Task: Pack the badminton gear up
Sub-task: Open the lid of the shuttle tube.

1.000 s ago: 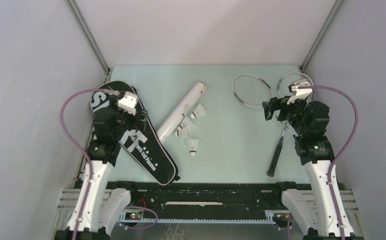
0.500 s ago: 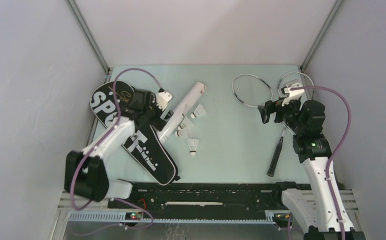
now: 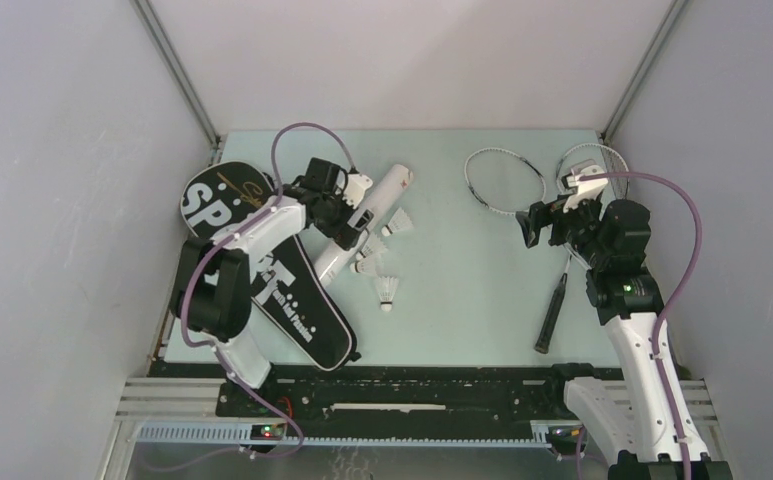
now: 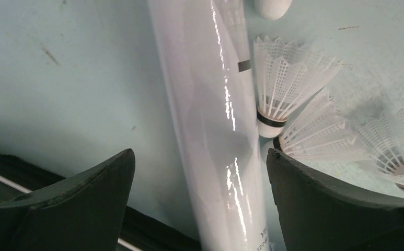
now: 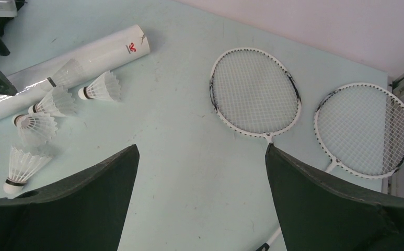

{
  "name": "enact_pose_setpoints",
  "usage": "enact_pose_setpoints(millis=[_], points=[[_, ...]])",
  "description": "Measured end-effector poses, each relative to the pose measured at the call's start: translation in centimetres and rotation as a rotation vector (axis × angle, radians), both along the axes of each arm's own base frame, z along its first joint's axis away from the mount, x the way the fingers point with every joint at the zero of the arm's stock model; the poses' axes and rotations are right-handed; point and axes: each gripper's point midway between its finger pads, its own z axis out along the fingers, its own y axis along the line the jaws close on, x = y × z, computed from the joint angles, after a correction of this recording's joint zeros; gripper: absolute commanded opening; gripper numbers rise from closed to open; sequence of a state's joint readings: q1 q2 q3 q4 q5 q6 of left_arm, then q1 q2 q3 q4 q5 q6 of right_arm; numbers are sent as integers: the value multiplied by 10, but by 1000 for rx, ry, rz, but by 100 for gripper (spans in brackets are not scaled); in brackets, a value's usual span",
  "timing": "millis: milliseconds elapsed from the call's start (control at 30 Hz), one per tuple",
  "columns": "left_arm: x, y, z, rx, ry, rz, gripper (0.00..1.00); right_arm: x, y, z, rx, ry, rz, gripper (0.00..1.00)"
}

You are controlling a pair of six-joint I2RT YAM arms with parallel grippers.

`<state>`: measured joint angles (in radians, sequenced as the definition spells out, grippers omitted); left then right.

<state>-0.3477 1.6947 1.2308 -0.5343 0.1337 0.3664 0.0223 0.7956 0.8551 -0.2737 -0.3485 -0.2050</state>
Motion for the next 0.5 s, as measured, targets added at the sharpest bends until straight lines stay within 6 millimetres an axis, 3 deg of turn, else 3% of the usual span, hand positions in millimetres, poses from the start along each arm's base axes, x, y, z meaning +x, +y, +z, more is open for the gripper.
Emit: enact_pose_setpoints(millis=[500], points=[[13,-16,-38,66,94,4,91,-2,3,-8,-3,29,26,100]])
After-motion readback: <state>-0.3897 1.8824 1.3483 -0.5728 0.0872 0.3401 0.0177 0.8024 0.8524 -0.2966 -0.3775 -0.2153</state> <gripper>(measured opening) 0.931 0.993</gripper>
